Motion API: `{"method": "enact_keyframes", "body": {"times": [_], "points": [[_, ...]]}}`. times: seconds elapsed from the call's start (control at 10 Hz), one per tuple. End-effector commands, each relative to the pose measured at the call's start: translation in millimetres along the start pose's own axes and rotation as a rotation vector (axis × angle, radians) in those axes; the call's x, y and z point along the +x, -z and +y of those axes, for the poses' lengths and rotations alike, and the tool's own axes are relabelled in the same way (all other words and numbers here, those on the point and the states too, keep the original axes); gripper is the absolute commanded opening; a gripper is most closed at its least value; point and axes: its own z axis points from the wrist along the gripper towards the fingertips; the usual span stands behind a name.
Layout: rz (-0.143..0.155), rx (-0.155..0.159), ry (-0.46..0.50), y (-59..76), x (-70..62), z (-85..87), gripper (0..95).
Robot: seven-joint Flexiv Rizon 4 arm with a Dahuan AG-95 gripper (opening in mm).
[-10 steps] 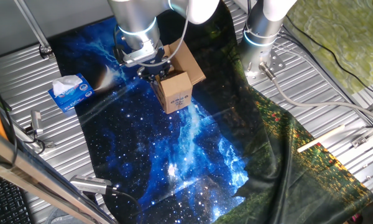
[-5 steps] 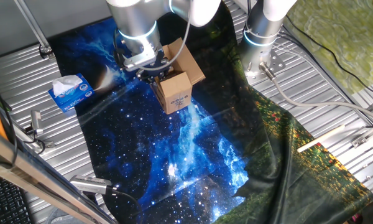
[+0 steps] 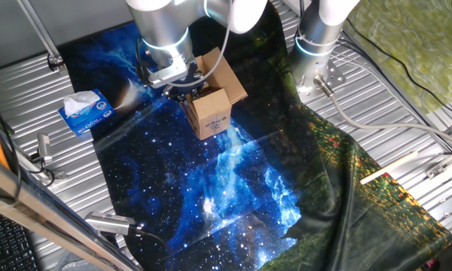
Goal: Cover the box
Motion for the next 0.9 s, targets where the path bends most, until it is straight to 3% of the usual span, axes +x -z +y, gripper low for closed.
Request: {"method": "enact_keyframes", "body": {"times": [0.1, 0.9], "points": [[0.002, -0.001, -0.001, 1.4, -1.0, -2.6, 0.0], [0.032, 0.005, 0.019, 7.4, -14.1, -21.8, 0.0]]}}
